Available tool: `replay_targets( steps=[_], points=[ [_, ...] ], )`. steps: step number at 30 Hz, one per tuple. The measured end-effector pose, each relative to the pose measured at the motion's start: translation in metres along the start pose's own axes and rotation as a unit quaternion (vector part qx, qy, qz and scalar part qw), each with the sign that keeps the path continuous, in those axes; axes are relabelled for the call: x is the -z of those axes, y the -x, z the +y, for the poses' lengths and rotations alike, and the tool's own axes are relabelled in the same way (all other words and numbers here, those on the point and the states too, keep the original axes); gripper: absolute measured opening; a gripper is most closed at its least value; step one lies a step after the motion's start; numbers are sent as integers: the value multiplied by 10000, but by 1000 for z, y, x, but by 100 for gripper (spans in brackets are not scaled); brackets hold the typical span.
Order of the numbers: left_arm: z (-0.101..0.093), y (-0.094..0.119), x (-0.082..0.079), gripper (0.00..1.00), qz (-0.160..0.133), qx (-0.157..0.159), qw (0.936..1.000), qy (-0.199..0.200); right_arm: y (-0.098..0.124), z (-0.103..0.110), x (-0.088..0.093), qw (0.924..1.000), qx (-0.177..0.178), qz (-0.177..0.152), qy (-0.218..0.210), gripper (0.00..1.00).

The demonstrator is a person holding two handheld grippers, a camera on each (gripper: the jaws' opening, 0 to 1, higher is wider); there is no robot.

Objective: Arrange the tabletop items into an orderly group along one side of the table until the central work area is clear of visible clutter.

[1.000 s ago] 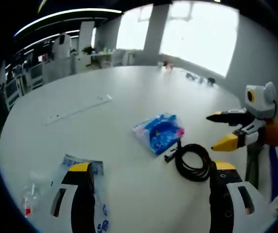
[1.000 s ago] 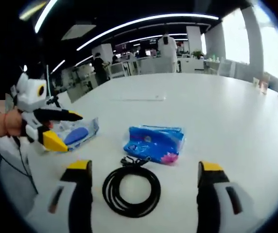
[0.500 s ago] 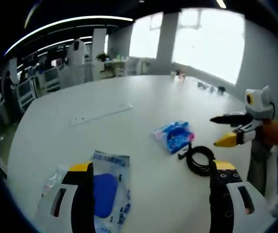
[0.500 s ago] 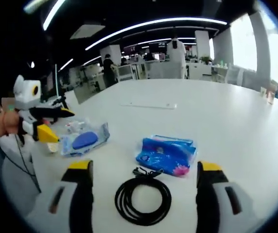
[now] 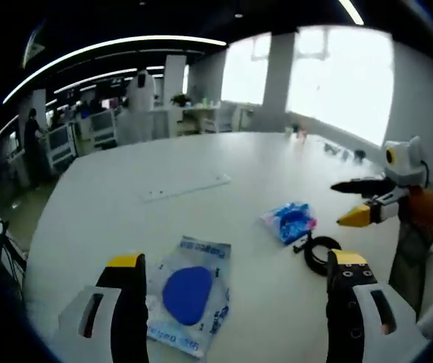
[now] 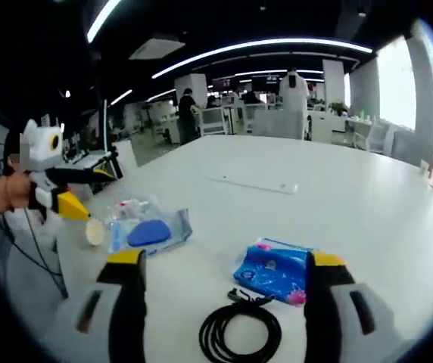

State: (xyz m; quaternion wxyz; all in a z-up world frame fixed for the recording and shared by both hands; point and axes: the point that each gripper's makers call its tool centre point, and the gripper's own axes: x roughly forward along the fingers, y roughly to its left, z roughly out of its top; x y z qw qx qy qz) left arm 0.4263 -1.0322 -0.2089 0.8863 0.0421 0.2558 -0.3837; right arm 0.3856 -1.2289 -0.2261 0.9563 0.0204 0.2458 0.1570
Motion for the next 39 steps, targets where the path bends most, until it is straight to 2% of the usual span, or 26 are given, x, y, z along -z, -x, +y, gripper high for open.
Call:
replay_targets(
  steps=[11, 24, 32, 39],
  points=[
    [25, 34, -1, 96, -159, -369, 9991, 102, -14, 28, -26, 9990, -316, -129, 298, 85],
    [48, 66, 8, 95, -201, -761, 9966, 244, -41, 64, -49, 9953, -742, -239, 572, 84],
    [55, 74, 11, 95, -214, -924, 9950, 326, -52, 77, -57, 9929, -950, -259, 674, 84],
    [60, 77, 17, 94, -201, -1062, 9933, 402, -63, 83, -55, 9909, -1086, -175, 780, 83]
  ],
)
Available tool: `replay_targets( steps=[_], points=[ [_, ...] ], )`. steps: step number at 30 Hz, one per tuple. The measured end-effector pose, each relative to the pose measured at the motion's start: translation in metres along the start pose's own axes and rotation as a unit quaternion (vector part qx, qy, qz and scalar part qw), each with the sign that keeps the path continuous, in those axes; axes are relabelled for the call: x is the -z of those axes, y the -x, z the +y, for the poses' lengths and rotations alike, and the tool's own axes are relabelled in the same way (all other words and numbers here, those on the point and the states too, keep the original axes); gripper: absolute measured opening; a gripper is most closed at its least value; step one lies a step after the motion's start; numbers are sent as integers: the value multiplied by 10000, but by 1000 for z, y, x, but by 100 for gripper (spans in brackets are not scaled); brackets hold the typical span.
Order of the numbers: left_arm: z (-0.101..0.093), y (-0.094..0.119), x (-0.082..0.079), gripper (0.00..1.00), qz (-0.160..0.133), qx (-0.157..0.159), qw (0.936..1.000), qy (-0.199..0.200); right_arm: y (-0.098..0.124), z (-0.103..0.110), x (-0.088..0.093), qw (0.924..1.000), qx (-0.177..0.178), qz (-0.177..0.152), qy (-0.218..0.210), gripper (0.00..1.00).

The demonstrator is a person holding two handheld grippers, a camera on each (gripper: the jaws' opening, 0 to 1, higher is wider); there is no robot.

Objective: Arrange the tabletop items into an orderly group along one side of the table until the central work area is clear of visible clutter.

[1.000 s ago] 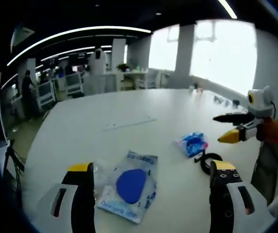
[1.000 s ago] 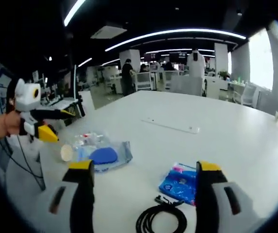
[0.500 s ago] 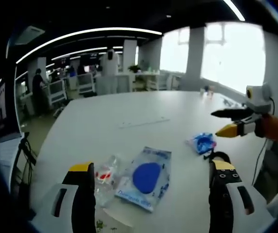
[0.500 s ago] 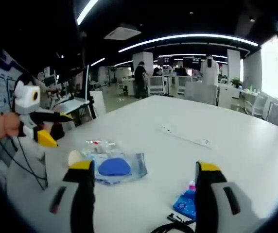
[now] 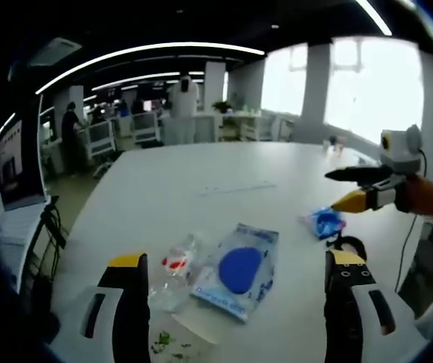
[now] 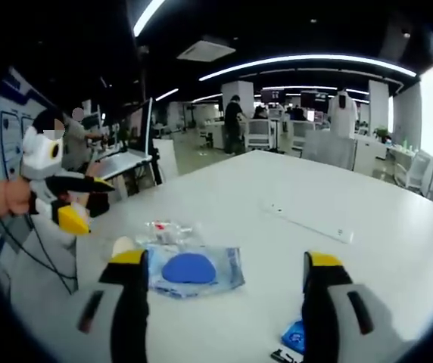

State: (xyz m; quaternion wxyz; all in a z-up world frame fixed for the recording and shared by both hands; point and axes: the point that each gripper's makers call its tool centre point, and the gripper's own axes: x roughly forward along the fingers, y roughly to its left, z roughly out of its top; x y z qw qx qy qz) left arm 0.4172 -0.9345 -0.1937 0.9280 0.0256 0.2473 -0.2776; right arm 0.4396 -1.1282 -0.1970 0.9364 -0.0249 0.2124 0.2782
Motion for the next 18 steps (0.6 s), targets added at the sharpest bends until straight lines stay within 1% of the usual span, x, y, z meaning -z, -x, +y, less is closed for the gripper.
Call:
replay_targets(
  steps=[3, 4, 9, 18],
  points=[
    [3, 0, 4, 94, 7, -51, 10000, 70, -6, 1, 0, 10000, -65, 10, 16, 83],
    [3, 0, 5, 94, 16, -62, 9999, 80, -8, 1, 2, 9999, -73, 59, 37, 83],
    [7, 0, 16, 93, 67, -140, 9997, 202, -19, 3, 5, 9997, -183, 127, 76, 82],
    [9, -5, 30, 92, 153, -217, 9990, 361, -38, 8, 11, 9990, -368, 240, 124, 81]
  ],
)
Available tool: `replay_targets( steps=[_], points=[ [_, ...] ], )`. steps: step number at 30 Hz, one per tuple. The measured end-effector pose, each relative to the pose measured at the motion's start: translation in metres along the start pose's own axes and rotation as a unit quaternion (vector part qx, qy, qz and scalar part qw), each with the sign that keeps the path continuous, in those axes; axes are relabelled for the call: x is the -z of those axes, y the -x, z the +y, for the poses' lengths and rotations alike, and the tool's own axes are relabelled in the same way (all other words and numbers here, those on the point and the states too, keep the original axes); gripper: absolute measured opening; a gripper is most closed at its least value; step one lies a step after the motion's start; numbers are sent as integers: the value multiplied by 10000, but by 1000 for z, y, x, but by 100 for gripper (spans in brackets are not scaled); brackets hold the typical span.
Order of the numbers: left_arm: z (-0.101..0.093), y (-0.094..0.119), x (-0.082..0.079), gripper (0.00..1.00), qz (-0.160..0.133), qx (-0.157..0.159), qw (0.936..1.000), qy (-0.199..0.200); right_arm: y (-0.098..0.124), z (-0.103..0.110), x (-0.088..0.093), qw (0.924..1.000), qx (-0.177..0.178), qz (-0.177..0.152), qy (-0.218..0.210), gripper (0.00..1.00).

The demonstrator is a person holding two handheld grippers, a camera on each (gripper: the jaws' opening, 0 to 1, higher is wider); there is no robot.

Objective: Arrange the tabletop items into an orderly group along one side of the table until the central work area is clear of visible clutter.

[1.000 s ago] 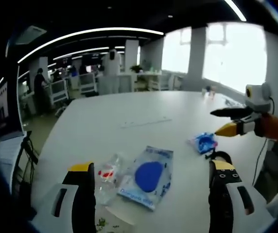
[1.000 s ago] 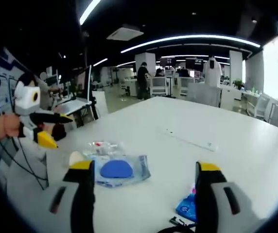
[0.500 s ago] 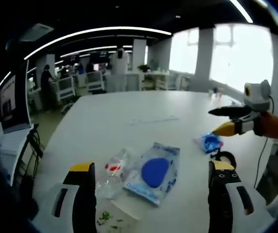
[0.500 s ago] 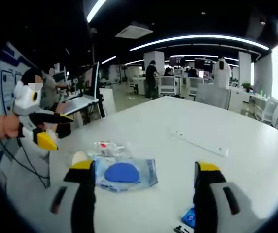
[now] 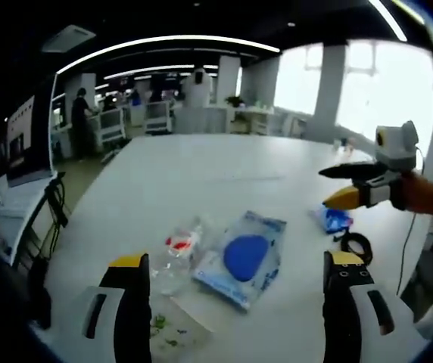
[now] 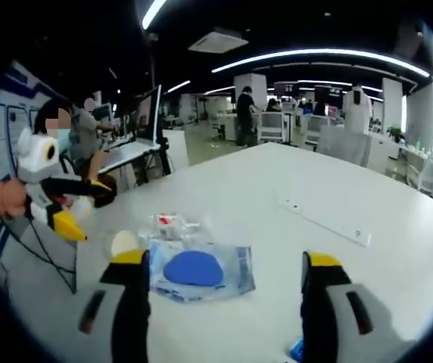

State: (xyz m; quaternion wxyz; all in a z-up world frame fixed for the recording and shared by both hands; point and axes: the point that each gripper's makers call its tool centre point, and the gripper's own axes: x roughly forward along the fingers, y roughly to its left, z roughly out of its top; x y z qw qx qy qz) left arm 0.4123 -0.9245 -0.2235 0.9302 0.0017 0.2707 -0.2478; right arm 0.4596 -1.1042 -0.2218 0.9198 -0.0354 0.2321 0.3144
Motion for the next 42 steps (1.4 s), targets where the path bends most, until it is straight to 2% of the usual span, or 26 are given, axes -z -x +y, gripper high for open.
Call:
replay_targets(
  steps=[15, 28, 41, 42],
  points=[
    [0, -17, 31, 88, 228, -119, 9993, 286, -31, -6, 21, 9993, -214, 290, 20, 78],
    [0, -34, 49, 86, 430, -94, 9982, 407, -61, -15, 43, 9981, -279, 551, 8, 74],
    [1, -42, 54, 84, 482, -58, 9978, 458, -93, -26, 66, 9954, -277, 912, -118, 59],
    [2, -43, 56, 84, 504, -62, 9976, 460, -95, -29, 71, 9943, -235, 1035, -114, 57]
  ],
)
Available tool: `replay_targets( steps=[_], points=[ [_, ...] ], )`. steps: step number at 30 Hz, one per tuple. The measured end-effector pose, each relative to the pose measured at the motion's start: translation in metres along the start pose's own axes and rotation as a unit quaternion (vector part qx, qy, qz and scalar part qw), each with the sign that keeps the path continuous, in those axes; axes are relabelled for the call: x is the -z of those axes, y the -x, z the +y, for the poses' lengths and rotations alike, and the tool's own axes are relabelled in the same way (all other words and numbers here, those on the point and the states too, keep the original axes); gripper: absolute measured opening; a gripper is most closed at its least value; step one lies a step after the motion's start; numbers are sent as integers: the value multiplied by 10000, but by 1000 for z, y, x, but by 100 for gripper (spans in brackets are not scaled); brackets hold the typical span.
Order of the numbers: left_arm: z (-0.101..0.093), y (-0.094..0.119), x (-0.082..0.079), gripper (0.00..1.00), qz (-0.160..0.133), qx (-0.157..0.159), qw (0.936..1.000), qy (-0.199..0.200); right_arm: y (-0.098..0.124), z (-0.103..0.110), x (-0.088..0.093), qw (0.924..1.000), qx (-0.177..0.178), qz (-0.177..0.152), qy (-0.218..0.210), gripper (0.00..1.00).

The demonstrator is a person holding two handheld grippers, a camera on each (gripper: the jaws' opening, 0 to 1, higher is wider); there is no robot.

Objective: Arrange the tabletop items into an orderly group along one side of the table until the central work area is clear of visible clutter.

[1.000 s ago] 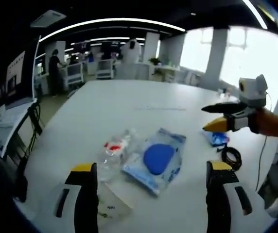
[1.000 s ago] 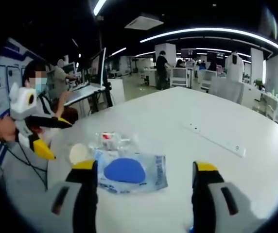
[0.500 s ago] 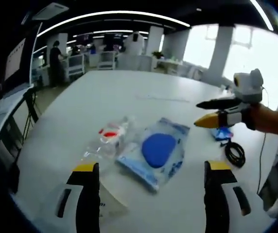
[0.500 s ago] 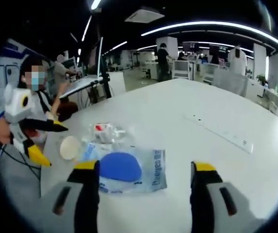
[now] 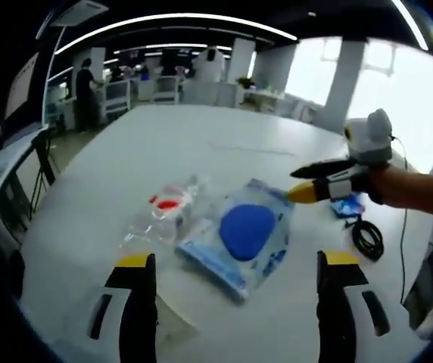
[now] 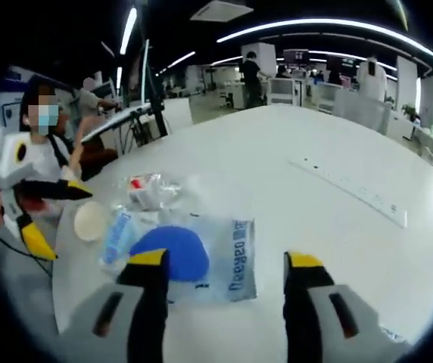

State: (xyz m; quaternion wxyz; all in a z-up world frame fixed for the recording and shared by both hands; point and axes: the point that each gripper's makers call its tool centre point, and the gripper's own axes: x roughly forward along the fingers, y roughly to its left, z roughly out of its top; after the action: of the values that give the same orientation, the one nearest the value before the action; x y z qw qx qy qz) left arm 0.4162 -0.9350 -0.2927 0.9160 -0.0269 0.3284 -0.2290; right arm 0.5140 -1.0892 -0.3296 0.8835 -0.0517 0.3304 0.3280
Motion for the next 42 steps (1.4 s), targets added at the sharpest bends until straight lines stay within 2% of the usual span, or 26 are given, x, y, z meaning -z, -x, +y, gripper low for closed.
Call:
replay_targets(
  steps=[4, 14, 28, 29, 42],
  points=[
    [-1, -2, 3, 83, 41, 19, 10000, 17, -9, -5, 6, 9998, -47, 107, -172, 50],
    [-3, -6, 7, 82, 95, 63, 9999, 10, -15, -4, 20, 9989, -91, 415, -220, 34],
    [-8, -10, 13, 79, 194, 95, 9998, -12, -17, -9, 30, 9981, -79, 588, -145, 14],
    [-8, -10, 13, 79, 202, 96, 9997, -8, -17, -11, 33, 9977, -33, 667, -61, 13],
    [-14, -13, 15, 71, 329, 80, 9993, -133, -19, -6, 36, 9976, -75, 691, 23, 7]
  ],
)
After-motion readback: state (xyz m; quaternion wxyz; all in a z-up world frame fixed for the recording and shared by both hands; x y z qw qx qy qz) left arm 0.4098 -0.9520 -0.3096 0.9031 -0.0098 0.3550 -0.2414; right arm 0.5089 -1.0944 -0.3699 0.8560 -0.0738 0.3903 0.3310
